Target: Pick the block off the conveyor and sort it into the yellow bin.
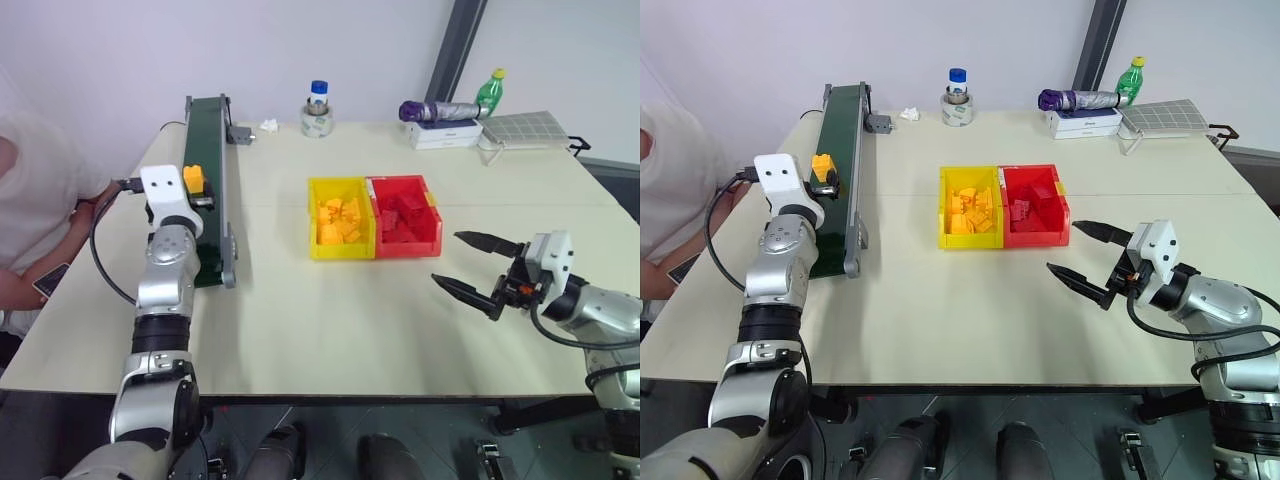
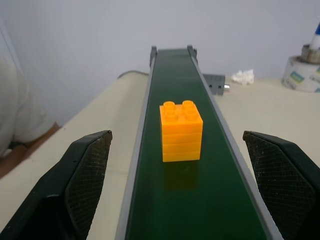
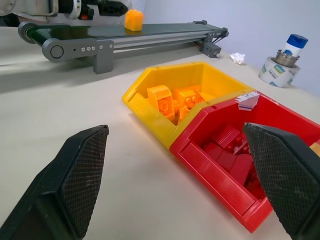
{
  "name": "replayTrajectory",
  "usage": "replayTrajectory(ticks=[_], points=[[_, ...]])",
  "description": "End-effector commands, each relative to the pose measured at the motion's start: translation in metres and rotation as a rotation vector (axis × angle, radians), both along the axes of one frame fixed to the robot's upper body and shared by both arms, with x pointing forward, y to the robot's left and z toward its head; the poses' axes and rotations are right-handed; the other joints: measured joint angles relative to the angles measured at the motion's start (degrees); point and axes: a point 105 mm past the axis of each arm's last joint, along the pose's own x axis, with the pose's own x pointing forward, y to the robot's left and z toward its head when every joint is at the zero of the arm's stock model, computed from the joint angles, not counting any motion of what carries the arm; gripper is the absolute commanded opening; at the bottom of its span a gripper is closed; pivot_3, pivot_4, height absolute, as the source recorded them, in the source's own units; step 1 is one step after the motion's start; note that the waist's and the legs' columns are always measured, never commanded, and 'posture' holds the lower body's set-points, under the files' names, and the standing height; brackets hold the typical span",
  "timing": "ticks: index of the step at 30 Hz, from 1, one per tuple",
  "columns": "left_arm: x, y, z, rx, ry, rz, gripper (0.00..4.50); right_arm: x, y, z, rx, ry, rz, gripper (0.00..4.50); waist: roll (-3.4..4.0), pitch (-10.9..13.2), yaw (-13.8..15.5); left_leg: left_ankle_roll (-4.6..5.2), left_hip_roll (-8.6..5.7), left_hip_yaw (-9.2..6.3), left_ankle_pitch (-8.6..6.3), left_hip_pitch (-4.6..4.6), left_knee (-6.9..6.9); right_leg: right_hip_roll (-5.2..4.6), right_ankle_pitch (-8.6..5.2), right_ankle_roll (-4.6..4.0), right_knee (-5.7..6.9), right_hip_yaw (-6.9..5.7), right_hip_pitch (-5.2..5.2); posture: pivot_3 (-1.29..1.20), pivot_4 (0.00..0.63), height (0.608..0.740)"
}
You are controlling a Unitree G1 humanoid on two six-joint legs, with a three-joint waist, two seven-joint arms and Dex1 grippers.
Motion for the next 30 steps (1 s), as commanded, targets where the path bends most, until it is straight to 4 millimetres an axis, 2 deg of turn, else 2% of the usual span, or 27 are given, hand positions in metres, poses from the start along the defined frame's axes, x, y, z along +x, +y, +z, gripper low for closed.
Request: replayTrajectory(ticks=[1, 11, 14, 18, 19, 20, 22, 25, 30], points=[[0.002, 0.004, 0.02, 0.001, -0.051, -0.001, 4.43, -0.004, 0.003, 0.013, -0.006, -0.059, 0.01, 4.5, 0.0, 0.0, -0.01, 0.0, 0.0, 0.0, 0.0, 0.0, 0.0, 0.0, 0.0, 0.0, 0.0, 0.0, 0.0, 0.0, 0.15, 0.74], [0.005, -0.001, 0.011, -0.028, -0.018, -0.033, 4.43, -0.004, 0.004, 0.013, -0.005, -0.056, 0.011, 4.5, 0.0, 0.0, -0.02, 0.0, 0.0, 0.0, 0.0, 0.0, 0.01, 0.0, 0.01, 0.01, 0.0, 0.0, 0.01, 0.0, 0.15, 0.74], [0.005, 0.001, 0.009, -0.034, -0.006, -0.024, 3.53, -0.004, 0.003, 0.013, -0.006, -0.055, 0.009, 4.5, 0.0, 0.0, -0.02, 0.0, 0.0, 0.0, 0.0, 0.0, 0.02, 0.0, 0.01, 0.02, 0.0, 0.01, 0.0, 0.0, 0.15, 0.74], [0.004, -0.005, 0.011, -0.042, -0.019, -0.043, 1.57, -0.004, 0.003, 0.013, -0.007, -0.057, 0.008, 4.5, 0.0, 0.0, -0.01, 0.0, 0.0, 0.0, 0.0, 0.0, 0.03, 0.0, 0.01, 0.02, 0.01, 0.01, 0.01, 0.0, 0.15, 0.74], [0.003, -0.006, 0.013, -0.043, -0.026, -0.048, 1.33, -0.004, 0.003, 0.014, -0.007, -0.057, 0.008, 4.5, 0.0, 0.0, 0.0, 0.0, 0.0, 0.0, 0.0, 0.0, 0.03, 0.0, 0.01, 0.02, 0.01, 0.01, 0.01, 0.0, 0.15, 0.74], [0.003, -0.01, 0.017, -0.051, -0.043, -0.06, 1.37, -0.004, 0.003, 0.014, -0.007, -0.058, 0.008, 4.5, 0.0, 0.0, 0.02, 0.0, 0.0, 0.0, 0.0, 0.0, 0.03, 0.0, 0.01, 0.02, 0.02, 0.01, 0.01, 0.0, 0.15, 0.74], [0.002, -0.029, 0.03, -0.086, -0.109, -0.144, 1.37, -0.004, 0.003, 0.014, -0.007, -0.058, 0.008, 4.5, 0.0, 0.0, 0.09, 0.0, 0.0, 0.0, 0.0, 0.0, 0.04, 0.0, 0.02, 0.02, 0.02, 0.01, 0.01, 0.0, 0.15, 0.74], [-0.006, -0.075, 0.05, -0.063, -0.197, -0.334, 1.37, -0.003, 0.003, 0.014, -0.008, -0.058, 0.008, 4.5, -0.02, 0.01, 0.2, 0.0, -0.02, 0.0, 0.0, -0.02, 0.09, -0.02, 0.02, 0.02, 0.01, 0.01, 0.03, 0.0, 0.15, 0.74], [-0.014, -0.152, 0.059, -0.112, -0.217, -0.588, 1.37, -0.001, 0.003, 0.014, -0.006, -0.06, 0.006, 4.5, -0.02, 0.0, 0.11, 0.0, -0.04, 0.01, 0.0, 0.01, 0.11, -0.03, 0.02, 0.02, 0.0, 0.02, 0.1, 0.0, 0.15, 0.74]])
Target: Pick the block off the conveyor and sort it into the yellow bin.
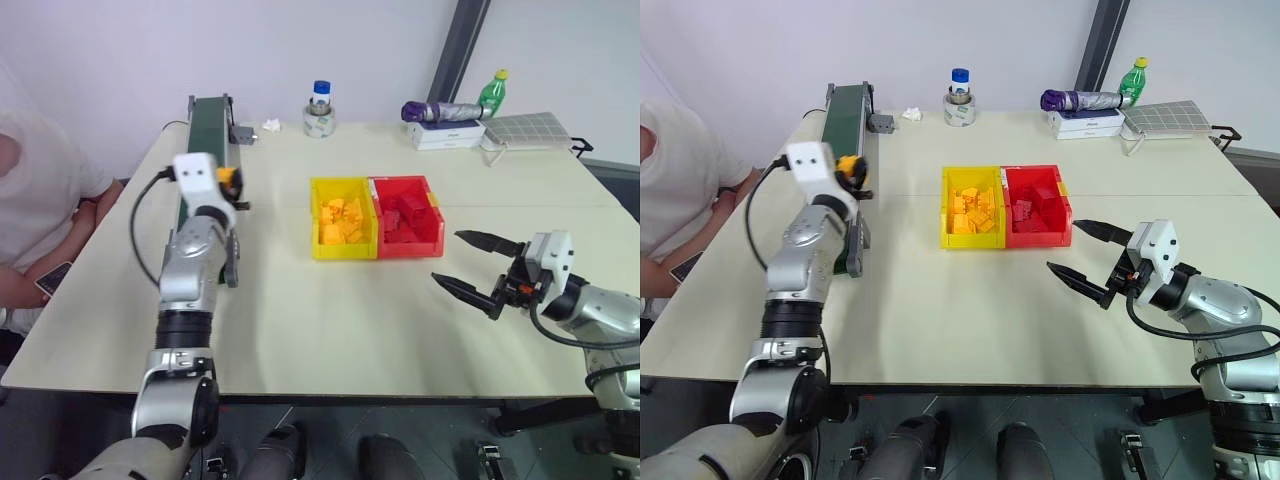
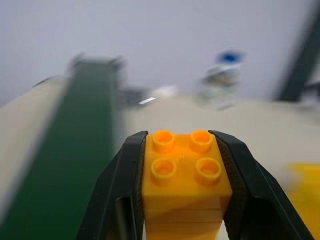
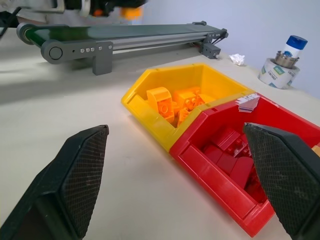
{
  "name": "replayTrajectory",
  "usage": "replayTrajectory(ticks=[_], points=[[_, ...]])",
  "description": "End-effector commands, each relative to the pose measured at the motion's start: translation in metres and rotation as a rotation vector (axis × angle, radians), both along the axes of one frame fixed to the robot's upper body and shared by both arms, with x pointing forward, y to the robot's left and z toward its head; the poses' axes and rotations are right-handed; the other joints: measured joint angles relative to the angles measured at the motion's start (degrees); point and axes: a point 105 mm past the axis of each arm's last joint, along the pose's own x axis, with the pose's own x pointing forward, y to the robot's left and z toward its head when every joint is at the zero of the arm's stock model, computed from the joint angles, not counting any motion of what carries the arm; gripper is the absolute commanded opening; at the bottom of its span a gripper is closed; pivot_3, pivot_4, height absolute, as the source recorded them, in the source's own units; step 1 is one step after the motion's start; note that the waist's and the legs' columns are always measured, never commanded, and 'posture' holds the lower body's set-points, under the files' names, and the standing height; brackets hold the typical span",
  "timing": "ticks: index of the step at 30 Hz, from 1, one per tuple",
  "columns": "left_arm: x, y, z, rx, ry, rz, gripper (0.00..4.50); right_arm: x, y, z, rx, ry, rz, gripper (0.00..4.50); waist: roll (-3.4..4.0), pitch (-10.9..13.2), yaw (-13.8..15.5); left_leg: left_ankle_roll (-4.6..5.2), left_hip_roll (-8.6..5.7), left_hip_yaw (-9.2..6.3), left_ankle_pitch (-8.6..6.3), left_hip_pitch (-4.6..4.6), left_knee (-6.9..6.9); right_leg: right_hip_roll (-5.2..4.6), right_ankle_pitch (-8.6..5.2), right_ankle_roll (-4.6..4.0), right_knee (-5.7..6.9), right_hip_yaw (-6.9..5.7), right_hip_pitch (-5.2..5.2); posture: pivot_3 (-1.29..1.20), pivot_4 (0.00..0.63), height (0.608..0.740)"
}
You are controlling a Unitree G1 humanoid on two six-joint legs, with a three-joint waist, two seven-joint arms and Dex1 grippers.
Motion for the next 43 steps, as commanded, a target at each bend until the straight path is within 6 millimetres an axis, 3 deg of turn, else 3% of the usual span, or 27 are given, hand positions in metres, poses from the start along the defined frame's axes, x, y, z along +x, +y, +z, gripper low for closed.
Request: replayTrajectory(ticks=[1, 5, 11, 17, 18, 24, 27, 34, 36, 39, 43], points=[[-0.005, -0.05, 0.017, -0.013, -0.038, -0.153, 1.37, -0.002, 0.003, 0.014, -0.008, -0.058, 0.012, 4.5, 0.0, 0.0, -0.02, 0.0, 0.0, 0.0, 0.0, 0.0, 0.01, 0.0, 0.0, 0.0, 0.0, 0.0, 0.0, 0.0, 0.15, 0.74], [0.002, -0.099, 0.009, 0.007, -0.014, -0.245, 1.37, -0.002, 0.004, 0.015, -0.009, -0.064, 0.01, 4.5, -0.02, 0.01, -0.06, 0.01, 0.0, 0.0, 0.0, 0.0, 0.06, 0.01, 0.0, 0.01, 0.01, -0.03, 0.02, 0.0, 0.15, 0.74], [0.012, -0.137, 0.011, -0.029, 0.014, -0.343, 1.37, -0.008, 0.001, 0.015, -0.013, -0.066, -0.013, 4.5, -0.04, 0.03, -0.11, 0.02, 0.01, 0.04, 0.0, -0.01, 0.04, 0.0, -0.02, 0.08, 0.0, -0.07, 0.0, 0.0, 0.15, 0.74], [0.019, -0.126, 0.016, -0.012, -0.022, -0.299, 4.35, -0.015, -0.003, 0.015, -0.015, -0.06, -0.039, 4.5, -0.04, 0.03, -0.21, 0.03, 0.0, 0.05, -0.01, -0.01, 0.04, 0.0, -0.03, 0.13, 0.0, -0.07, 0.0, 0.0, 0.15, 0.74], [0.017, -0.123, 0.018, -0.021, -0.033, -0.311, 4.44, -0.015, -0.003, 0.014, -0.013, -0.059, -0.041, 4.5, -0.04, 0.03, -0.19, 0.03, 0.0, 0.05, -0.01, -0.01, 0.05, 0.01, -0.03, 0.13, 0.02, -0.07, 0.0, 0.0, 0.15, 0.74], [0.004, -0.091, 0.017, -0.021, -0.075, -0.288, 4.44, -0.013, -0.002, 0.014, -0.008, -0.058, -0.039, 4.5, -0.03, 0.02, -0.29, 0.03, 0.0, 0.04, -0.01, 0.0, 0.05, 0.01, -0.03, 0.12, 0.0, -0.06, 0.0, 0.0, 0.15, 0.74], [-0.014, -0.072, 0.012, 0.006, -0.079, -0.328, 4.44, -0.011, -0.001, 0.014, -0.009, -0.057, -0.027, 4.5, -0.02, 0.02, -0.36, 0.03, 0.02, 0.04, -0.01, 0.01, 0.03, 0.03, -0.03, 0.11, 0.06, -0.03, -0.02, 0.0, 0.15, 0.74], [-0.094, -0.021, 0.005, 0.127, -0.078, -0.561, 4.44, -0.008, 0.0, 0.013, -0.012, -0.048, -0.004, 4.5, 0.04, -0.01, -0.37, 0.02, 0.08, 0.04, -0.01, 0.02, 0.02, 0.05, -0.14, -0.15, 0.08, 0.05, -0.06, 0.0, 0.15, 0.74], [-0.108, 0.002, -0.006, 0.186, -0.028, -0.565, 4.44, -0.007, 0.0, 0.012, -0.016, -0.045, 0.003, 4.5, 0.05, -0.02, -0.25, 0.02, 0.08, 0.04, -0.01, 0.03, 0.02, 0.03, -0.15, -0.19, 0.08, 0.06, -0.05, 0.0, 0.15, 0.74], [-0.114, 0.033, -0.019, 0.253, 0.029, -0.509, 4.44, -0.006, 0.0, 0.012, -0.018, -0.044, 0.011, 4.5, 0.07, -0.03, -0.2, 0.01, 0.09, 0.04, -0.02, 0.05, 0.0, 0.02, -0.14, -0.26, 0.07, 0.09, -0.01, 0.0, 0.15, 0.74], [-0.115, 0.065, -0.018, 0.272, 0.032, -0.436, 4.44, -0.005, 0.002, 0.013, -0.018, -0.047, 0.02, 4.5, 0.07, -0.03, -0.16, 0.01, 0.12, 0.03, -0.03, 0.0, -0.06, -0.01, -0.14, -0.28, 0.07, 0.1, -0.02, 0.0, 0.15, 0.74]])
